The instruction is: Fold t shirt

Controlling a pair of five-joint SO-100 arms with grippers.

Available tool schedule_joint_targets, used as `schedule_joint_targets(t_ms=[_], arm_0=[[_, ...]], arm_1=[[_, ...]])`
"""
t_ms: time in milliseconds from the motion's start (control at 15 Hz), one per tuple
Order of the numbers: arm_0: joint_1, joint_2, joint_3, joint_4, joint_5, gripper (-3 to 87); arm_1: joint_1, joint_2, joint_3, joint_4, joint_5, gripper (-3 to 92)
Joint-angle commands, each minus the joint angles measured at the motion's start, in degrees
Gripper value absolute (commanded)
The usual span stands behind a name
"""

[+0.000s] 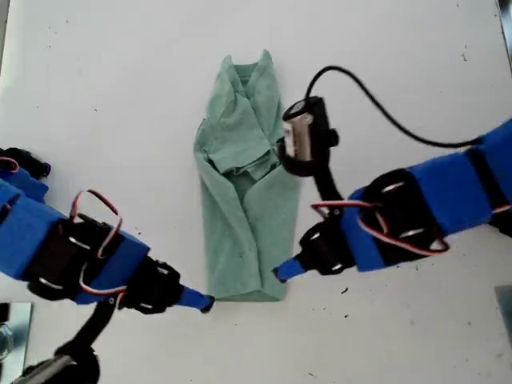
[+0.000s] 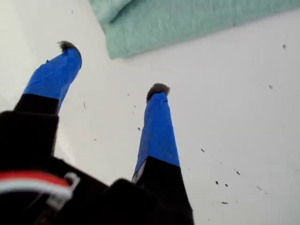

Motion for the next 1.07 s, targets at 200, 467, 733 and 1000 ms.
schedule_joint_targets(t_ms=[200,467,733,1000], arm_0=[[-5.63,-11.34,-13.54,-1.85,4.57,28.8],[-9.67,-18.28,-19.51,-1.05,7.38,28.0],[-8.09,-30.67,-22.50,-0.09,7.38,16.4],[-7.29,-31.73,-24.35,-1.49,10.81,-0.2]], arm_1=[[-2.20,-16.08,-17.84,-2.72,1.67,29.6],[-2.37,-19.25,-17.75,-4.57,2.29,29.1],[-3.08,-25.84,-17.58,-7.91,3.16,24.5],[-3.34,-29.00,-18.90,-8.53,3.08,1.2]])
